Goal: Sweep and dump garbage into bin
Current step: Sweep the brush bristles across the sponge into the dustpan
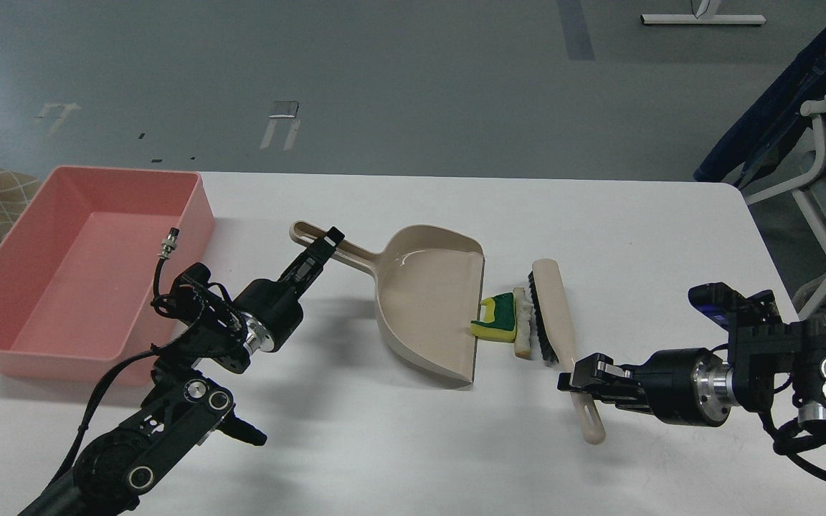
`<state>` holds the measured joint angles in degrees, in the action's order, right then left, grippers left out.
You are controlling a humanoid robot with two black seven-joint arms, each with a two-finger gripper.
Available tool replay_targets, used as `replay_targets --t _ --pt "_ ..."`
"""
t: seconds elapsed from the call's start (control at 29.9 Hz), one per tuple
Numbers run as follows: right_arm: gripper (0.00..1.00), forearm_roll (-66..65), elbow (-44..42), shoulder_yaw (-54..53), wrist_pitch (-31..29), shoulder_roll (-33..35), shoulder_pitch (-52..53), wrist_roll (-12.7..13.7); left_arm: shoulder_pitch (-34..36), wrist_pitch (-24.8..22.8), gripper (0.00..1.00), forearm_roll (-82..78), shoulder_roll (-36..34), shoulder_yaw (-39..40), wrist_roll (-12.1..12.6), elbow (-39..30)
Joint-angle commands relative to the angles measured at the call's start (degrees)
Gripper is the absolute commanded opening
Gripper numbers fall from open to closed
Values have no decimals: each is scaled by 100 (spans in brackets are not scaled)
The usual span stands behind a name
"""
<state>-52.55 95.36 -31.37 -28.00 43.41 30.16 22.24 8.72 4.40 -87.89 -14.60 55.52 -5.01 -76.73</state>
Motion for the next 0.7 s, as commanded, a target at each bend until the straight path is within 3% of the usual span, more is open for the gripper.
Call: replay_targets --t 0.0,0.2,0.67 --pt "0 -1 -175 17 0 -358 86 0 -2 -1 0 0 9 -6 0 0" --pt "0 52 -334 438 0 -808 517 -18 7 -10 0 0 9 3 0 0" --pt "0 369 -290 316 0 -1028 737 -62 -2 -10 0 0 45 3 0 -9"
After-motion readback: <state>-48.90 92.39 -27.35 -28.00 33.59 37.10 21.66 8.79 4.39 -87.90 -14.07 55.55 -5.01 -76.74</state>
